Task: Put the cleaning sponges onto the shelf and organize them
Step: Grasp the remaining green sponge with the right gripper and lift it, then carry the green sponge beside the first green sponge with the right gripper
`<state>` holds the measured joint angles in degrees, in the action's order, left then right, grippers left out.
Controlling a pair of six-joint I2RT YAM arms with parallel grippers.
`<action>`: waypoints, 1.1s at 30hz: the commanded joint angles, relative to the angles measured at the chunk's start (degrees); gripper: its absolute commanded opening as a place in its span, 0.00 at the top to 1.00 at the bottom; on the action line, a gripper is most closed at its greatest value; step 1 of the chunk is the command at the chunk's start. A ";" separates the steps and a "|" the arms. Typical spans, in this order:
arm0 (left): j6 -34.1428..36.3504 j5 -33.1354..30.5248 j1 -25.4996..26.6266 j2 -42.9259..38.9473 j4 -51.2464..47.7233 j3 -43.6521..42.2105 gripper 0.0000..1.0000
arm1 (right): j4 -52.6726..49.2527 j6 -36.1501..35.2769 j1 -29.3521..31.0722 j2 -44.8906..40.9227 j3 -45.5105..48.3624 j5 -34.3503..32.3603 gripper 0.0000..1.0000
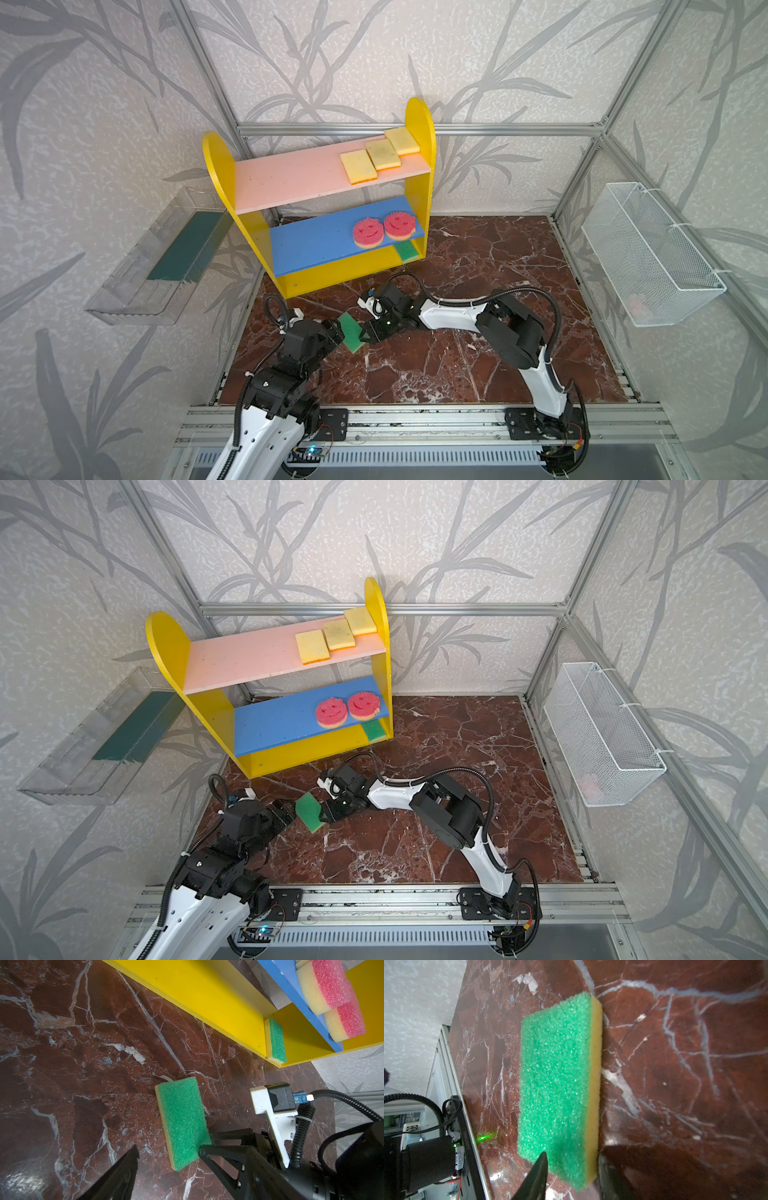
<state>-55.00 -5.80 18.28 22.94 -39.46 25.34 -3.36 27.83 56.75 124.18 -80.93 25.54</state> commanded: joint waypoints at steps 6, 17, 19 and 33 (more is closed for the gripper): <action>-0.36 -0.81 -0.35 -1.85 -1.77 -0.35 0.18 | -0.03 1.81 -0.78 -0.53 1.55 -1.61 0.96; 0.56 0.29 -0.53 4.32 7.12 -0.69 0.18 | 8.62 3.71 -10.15 -10.10 9.42 -5.93 1.00; 1.44 -0.04 -0.53 6.04 8.85 -0.69 0.18 | 9.77 4.19 -12.12 -10.19 9.23 -5.77 1.00; 4.95 -2.57 -0.62 6.94 12.72 -2.82 0.19 | 15.82 5.71 -19.95 -3.51 1.65 -6.82 1.00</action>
<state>-51.48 -6.59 17.93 30.24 -28.14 23.46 9.21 32.69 37.80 118.06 -78.00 19.33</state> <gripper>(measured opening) 0.814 0.048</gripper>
